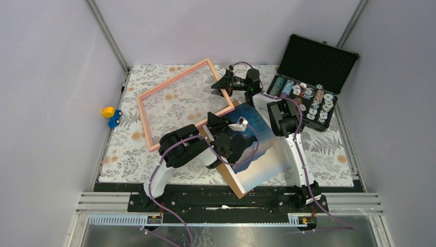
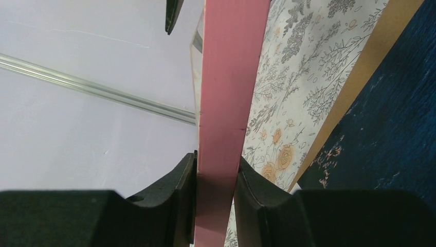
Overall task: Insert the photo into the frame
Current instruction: Pick up the photo frame from the center of the board.
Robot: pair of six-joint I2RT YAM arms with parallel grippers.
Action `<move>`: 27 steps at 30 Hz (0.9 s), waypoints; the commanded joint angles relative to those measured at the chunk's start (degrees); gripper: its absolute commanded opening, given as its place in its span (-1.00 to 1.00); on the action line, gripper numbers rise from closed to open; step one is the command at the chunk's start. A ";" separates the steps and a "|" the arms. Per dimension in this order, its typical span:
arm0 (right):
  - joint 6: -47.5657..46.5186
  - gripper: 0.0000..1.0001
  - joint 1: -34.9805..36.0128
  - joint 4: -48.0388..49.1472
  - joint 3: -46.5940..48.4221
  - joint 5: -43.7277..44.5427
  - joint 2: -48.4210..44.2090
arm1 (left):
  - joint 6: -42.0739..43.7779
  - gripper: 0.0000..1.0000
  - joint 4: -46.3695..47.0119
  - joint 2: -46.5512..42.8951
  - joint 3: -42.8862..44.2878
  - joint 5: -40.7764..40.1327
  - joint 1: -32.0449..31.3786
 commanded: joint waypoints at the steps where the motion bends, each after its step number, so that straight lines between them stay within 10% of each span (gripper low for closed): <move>1: 7.49 -0.11 -1.65 12.87 1.36 0.92 0.55 | -3.91 -0.84 7.44 0.64 0.59 -0.61 -0.34; 27: 12.77 -0.07 -5.40 23.05 -2.03 4.21 0.16 | -4.91 -0.73 7.27 1.29 0.30 -2.28 -0.62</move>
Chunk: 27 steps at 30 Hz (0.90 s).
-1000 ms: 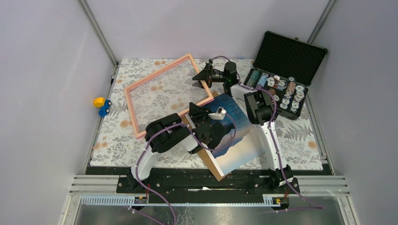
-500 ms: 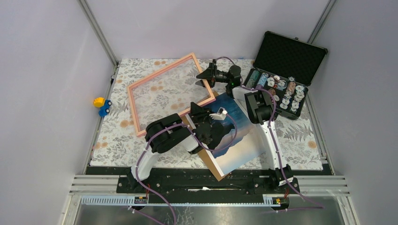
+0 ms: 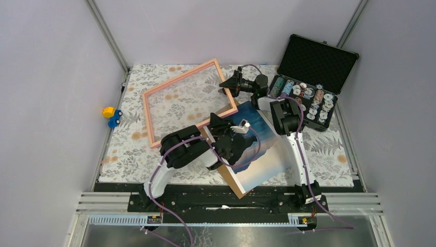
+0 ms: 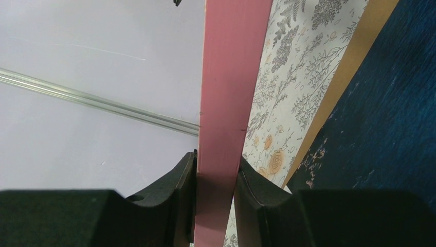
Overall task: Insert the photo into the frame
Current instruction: Pick up the photo frame from the center of the board.
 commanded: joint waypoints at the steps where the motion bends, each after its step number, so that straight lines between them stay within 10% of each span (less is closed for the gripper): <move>1: -0.96 -0.10 -1.87 4.07 0.79 2.65 -3.20 | -5.03 -0.66 7.09 1.10 0.18 -4.16 0.00; 8: -0.73 -0.10 -1.78 4.02 1.23 2.48 -2.97 | -9.54 0.18 1.34 -1.04 -0.79 -4.15 -0.93; 18: 0.06 -0.09 -1.48 4.47 2.53 2.13 -2.61 | -23.39 0.83 -16.79 -9.27 -3.90 -1.19 -4.14; 27: 0.20 -0.10 -1.42 4.84 2.18 1.80 -3.05 | -64.88 0.97 -74.09 -38.00 -1.04 20.59 -9.17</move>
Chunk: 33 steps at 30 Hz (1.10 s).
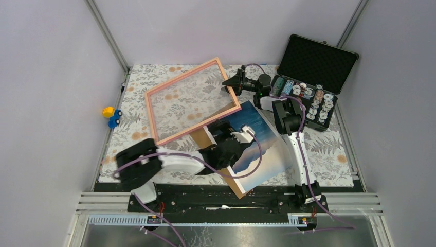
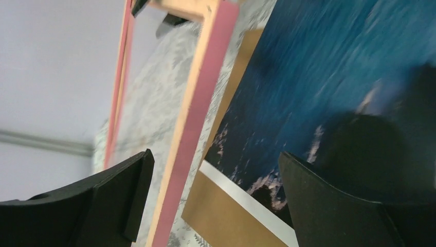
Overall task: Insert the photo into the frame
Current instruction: Pick up the photo frame from the center of the board, then adjust the photo frame item on the photo frame.
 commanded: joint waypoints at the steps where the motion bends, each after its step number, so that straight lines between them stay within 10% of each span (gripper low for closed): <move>1: 0.44 -0.10 -0.12 4.79 2.45 1.14 -3.11 | -26.62 0.97 -31.54 -16.05 3.87 16.78 0.56; 11: -0.16 -0.13 -0.11 4.55 1.36 1.05 -3.42 | -56.00 0.97 -54.95 -37.73 9.27 48.37 39.98; 19: -0.67 -0.14 -0.06 4.36 0.64 0.88 -4.09 | -65.43 0.97 -57.04 -23.84 13.15 60.46 76.74; 33: -0.79 -0.16 -0.06 4.85 -0.06 0.61 -4.50 | -63.44 0.97 -50.07 -4.04 18.78 63.78 81.13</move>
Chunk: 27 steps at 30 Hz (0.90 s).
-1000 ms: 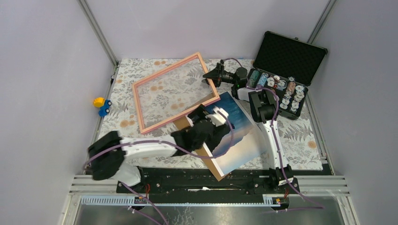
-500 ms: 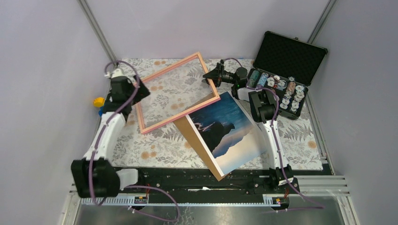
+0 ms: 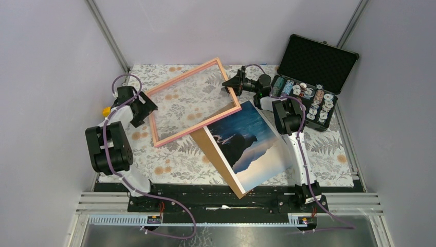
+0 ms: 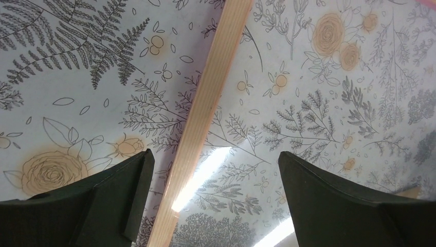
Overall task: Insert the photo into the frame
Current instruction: Adjust the photo frame item on the photo frame.
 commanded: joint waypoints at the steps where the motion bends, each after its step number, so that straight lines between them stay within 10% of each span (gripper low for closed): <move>1: -0.49 -0.17 -0.06 4.94 0.38 0.66 -4.53 | 1.06 0.97 4.29 1.27 2.27 3.63 0.79; 27: -0.18 -0.26 0.41 5.43 0.69 0.29 -4.16 | -0.95 0.97 8.54 3.69 -0.72 11.00 0.74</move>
